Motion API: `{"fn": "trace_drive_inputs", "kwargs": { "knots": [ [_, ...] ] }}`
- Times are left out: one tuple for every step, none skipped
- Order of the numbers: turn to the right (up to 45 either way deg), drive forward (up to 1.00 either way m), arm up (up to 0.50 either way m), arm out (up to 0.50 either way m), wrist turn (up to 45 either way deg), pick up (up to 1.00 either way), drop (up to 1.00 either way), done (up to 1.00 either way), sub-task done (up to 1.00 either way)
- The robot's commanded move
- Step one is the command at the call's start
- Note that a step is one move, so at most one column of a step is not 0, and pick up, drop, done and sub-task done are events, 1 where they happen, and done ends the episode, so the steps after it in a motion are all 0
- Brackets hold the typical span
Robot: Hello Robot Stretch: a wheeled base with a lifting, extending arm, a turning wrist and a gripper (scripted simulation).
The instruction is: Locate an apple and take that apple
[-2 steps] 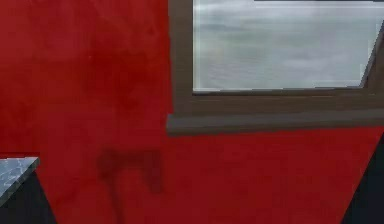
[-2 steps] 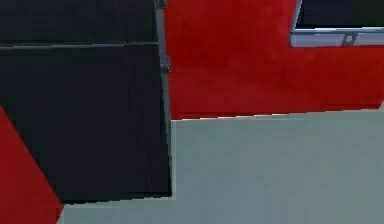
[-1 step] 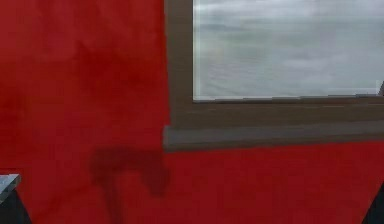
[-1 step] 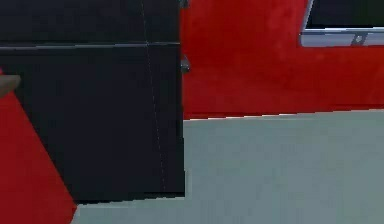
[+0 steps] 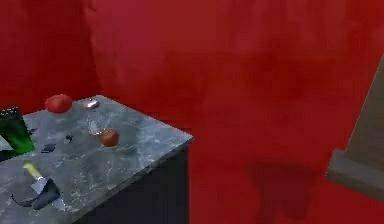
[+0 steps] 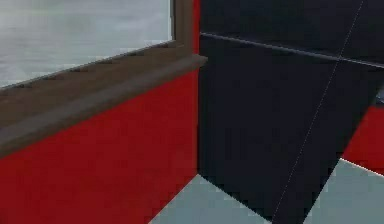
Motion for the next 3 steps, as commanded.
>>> {"fn": "trace_drive_inputs", "kwargs": {
  "knots": [
    [-45.0,0.00,0.00,0.00,0.0,0.00,0.00,0.00,0.00],
    [-45.0,0.00,0.00,0.00,0.0,0.00,0.00,0.00,0.00],
    [-21.0,0.00,0.00,0.00,0.0,0.00,0.00,0.00,0.00]
  ]
}}
